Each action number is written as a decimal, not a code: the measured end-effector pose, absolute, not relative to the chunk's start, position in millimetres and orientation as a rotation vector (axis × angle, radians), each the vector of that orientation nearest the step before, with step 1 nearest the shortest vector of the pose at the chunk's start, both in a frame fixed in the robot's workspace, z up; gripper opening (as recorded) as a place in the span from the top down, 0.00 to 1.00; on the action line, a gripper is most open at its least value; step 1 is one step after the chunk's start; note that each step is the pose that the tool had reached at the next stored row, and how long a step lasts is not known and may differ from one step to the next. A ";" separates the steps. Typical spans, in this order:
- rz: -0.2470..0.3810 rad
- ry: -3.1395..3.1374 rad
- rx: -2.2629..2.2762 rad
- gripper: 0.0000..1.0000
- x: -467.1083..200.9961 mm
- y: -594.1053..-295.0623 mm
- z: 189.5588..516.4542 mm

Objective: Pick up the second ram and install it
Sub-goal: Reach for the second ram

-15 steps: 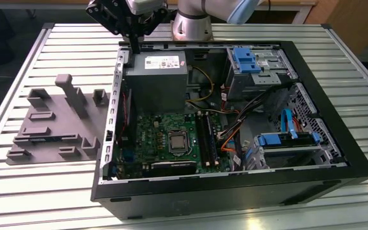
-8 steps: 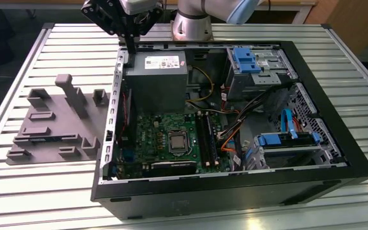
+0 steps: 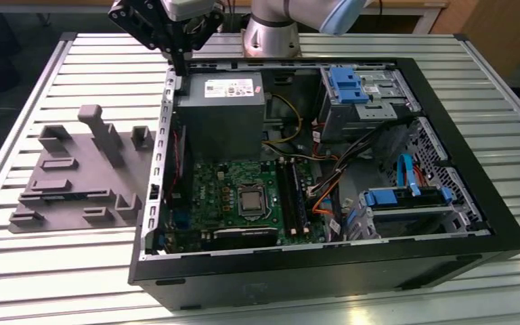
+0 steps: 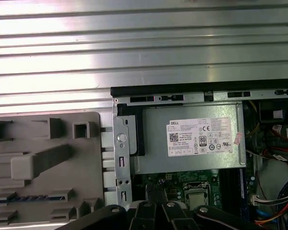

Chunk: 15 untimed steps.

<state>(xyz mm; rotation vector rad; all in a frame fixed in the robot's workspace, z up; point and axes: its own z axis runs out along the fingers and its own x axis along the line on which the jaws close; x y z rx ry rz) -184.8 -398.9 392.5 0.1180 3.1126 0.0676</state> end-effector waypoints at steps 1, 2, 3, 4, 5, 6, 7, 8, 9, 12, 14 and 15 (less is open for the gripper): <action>0.068 3.113 0.118 0.89 -185.6 -398.9 392.5; 0.068 3.113 0.118 0.89 -186.4 -398.9 392.5; 0.068 3.113 0.118 0.89 -187.3 -398.9 392.5; 0.068 3.113 0.118 0.89 -188.3 -399.0 392.5; 0.068 3.112 0.118 0.89 -189.3 -398.9 392.4; 0.068 3.113 0.118 0.89 -190.1 -398.9 392.4; 0.068 3.112 0.118 0.89 -190.8 -398.9 392.4; 0.068 3.113 0.118 0.89 -191.6 -398.9 392.4; 0.068 3.113 0.118 0.89 -192.4 -398.9 392.4; 0.068 3.113 0.118 0.89 -194.9 -398.9 392.4; 0.068 3.113 0.118 0.89 -196.6 -398.9 392.3; 0.068 3.112 0.118 0.89 -197.4 -398.9 392.3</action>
